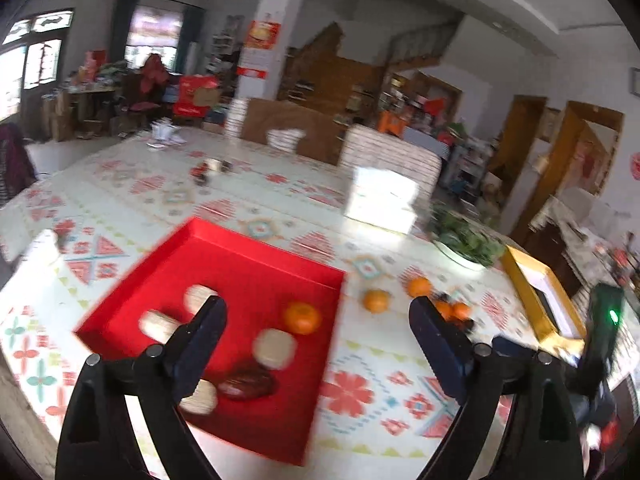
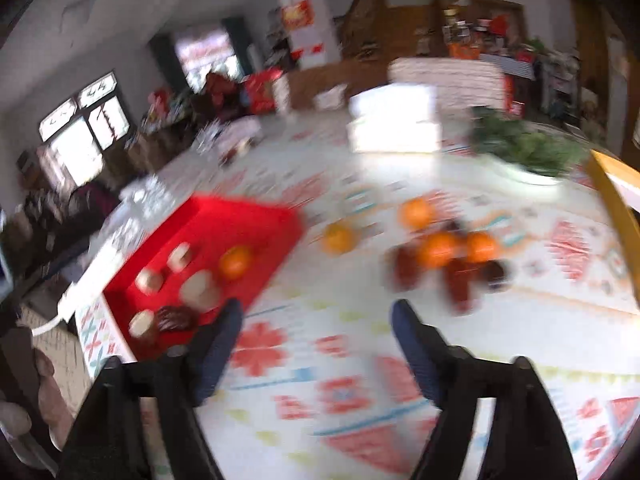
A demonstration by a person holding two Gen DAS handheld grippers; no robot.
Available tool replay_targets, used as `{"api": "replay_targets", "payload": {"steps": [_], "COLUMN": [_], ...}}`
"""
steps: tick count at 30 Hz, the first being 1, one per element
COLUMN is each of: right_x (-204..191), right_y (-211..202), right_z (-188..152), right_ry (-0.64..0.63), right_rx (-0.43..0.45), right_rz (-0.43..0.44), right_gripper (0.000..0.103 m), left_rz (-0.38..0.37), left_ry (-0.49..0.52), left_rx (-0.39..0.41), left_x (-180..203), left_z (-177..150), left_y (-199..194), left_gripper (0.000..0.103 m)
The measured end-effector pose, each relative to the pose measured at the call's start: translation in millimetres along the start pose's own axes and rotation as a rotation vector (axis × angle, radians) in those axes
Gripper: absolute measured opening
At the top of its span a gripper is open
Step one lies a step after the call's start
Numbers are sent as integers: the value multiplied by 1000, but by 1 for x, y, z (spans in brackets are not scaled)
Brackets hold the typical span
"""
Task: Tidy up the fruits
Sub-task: 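Move both open tools back toward the remaining fruits, then grasp a dark red date with the left tool while the right tool grasps another date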
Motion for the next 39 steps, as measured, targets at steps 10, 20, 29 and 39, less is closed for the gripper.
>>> {"api": "replay_targets", "payload": {"steps": [10,20,29,39], "right_x": [109,102,97,108], "right_y": [-11,37,54,18], "right_z": [-16,-7,-2,4], "right_ry": [155,139,135,200], "right_rx": [-86,-122,-111,-23], "right_rz": [-108,-53,-51,3], "right_gripper": [72,48,31,31], "left_rz": [-79,-92,-135,-164], "left_ry": [122,151,216,371], "left_rx": [-112,-162,-201,-259], "left_x": [66,75,104,160], "left_z": [-42,-43,-54,-67], "left_y": [39,63,79,121], "left_gripper": [85,47,47,47]}}
Point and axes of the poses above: each gripper's, at about its wrist camera, not at the fingertips, and y roughly the way its jaws point, x to its right, z to its top, the point moved 8 cm from there along y, roughly the way its jaws point, and after that the axes turned 10 degrees about z, right-handed, at the moved point
